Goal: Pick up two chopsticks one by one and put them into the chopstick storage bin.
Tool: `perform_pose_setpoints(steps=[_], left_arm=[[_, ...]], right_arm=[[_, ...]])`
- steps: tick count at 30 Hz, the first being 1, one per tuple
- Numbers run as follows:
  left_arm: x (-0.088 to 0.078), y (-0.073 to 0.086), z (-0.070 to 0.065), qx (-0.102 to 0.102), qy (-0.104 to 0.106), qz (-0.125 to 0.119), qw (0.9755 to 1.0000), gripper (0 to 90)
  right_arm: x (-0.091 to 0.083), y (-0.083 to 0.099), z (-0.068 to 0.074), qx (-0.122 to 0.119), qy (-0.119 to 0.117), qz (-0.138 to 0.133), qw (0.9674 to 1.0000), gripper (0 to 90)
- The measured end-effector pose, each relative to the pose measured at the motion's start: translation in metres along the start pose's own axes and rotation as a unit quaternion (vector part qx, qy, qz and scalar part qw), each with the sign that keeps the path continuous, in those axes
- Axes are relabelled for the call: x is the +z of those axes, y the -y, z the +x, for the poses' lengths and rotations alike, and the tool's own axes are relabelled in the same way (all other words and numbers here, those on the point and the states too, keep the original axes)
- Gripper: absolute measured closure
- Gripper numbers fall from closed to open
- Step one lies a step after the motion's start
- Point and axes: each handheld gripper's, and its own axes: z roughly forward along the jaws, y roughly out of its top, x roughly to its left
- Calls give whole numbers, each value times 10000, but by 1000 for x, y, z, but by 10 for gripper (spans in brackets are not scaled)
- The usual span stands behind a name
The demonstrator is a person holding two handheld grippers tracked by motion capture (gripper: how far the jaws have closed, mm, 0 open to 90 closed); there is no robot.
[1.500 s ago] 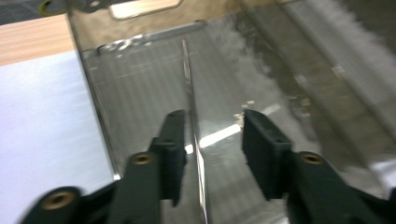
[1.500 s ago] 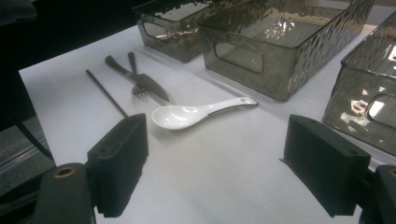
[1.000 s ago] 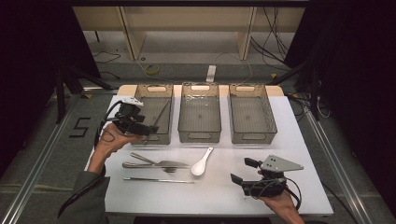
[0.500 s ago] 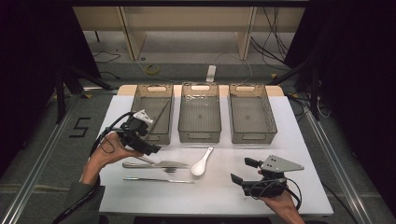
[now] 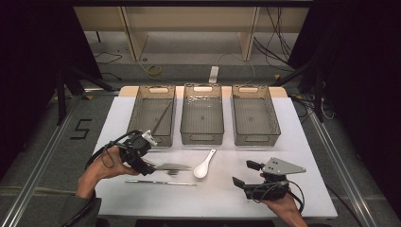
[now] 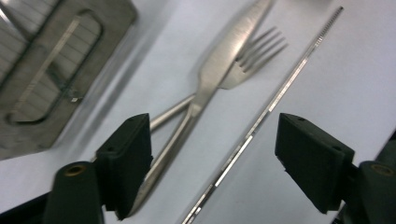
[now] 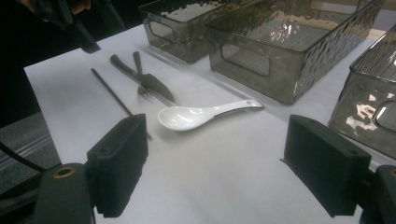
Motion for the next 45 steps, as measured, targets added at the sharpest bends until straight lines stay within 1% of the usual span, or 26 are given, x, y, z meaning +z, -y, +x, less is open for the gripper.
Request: perform_pose_setpoints(steps=[1, 3, 4, 5, 7, 10, 12, 14, 15, 17, 21, 23, 25, 26, 28, 30, 31, 32, 34, 35, 37, 42, 43, 45], left_arm=[[2, 0, -2, 53, 33, 41, 10000, 284], [8, -1, -6, 133, 75, 222, 9996, 314], [11, -1, -8, 204, 77, 325, 9992, 326], [14, -1, -9, 230, 80, 379, 9990, 340], [19, 0, -12, 321, 157, 515, 9980, 357], [25, 1, -15, 383, 205, 680, 9967, 386], [27, 2, -15, 412, 227, 704, 9964, 406], [32, 2, -18, 490, 285, 786, 9953, 429], [33, 2, -19, 545, 286, 835, 9946, 443], [34, 2, -20, 563, 280, 857, 9943, 467], [43, 2, -23, 719, 339, 1027, 9915, 524], [46, 3, -23, 764, 330, 1067, 9908, 560], [47, 4, -23, 763, 336, 1068, 9908, 590], [49, 5, -23, 760, 337, 1023, 9913, 605], [50, 6, -23, 839, 351, 1038, 9904, 633], [51, 6, -24, 848, 352, 1017, 9906, 656], [51, 6, -24, 898, 327, 1037, 9900, 663], [52, 6, -25, 886, 302, 988, 9907, 674], [52, 6, -25, 916, 308, 975, 9905, 690], [52, 6, -25, 929, 306, 985, 9903, 699], [54, 5, -26, 1002, 282, 1060, 9889, 708], [54, 5, -27, 1041, 274, 1058, 9886, 741], [54, 4, -28, 1104, 250, 1058, 9879, 742], [54, 4, -28, 1131, 241, 1061, 9876, 742]], right_arm=[[0, 0, 0, 4, -5, -1, 10000, 225], [1, 0, 0, 4, -4, -1, 10000, 225], [1, 0, 0, -18, -7, -10, 10000, 225], [0, 0, 1, -22, -11, -9, 10000, 226], [-1, 0, 1, -24, -25, -21, 10000, 225], [0, 0, 0, 4, -19, 7, 10000, 225], [0, 0, 1, -9, -24, -6, 10000, 225], [0, 0, 1, -8, -31, 1, 10000, 225], [0, 0, 1, -13, -24, 15, 10000, 225], [1, 0, 1, -10, -35, 6, 10000, 225], [0, 0, 1, -30, -42, 4, 10000, 225], [0, -1, 2, -26, -46, -3, 10000, 225], [0, 0, 2, -35, -41, 23, 10000, 225], [0, 0, 2, -41, -41, 20, 10000, 225], [0, -1, 2, -46, -41, 10, 10000, 225], [1, 0, 2, -47, -40, 24, 10000, 225], [1, -1, 2, -46, -40, 22, 10000, 225], [1, -1, 2, -43, -41, 18, 10000, 225], [1, -1, 2, -45, -42, 27, 10000, 225], [1, 0, 2, -47, -43, 30, 10000, 225], [1, 0, 2, -52, -44, 18, 10000, 225], [1, 0, 2, -61, -48, 32, 10000, 225], [1, -1, 2, -54, -50, 34, 10000, 225], [1, 0, 2, -53, -56, 36, 10000, 225]])
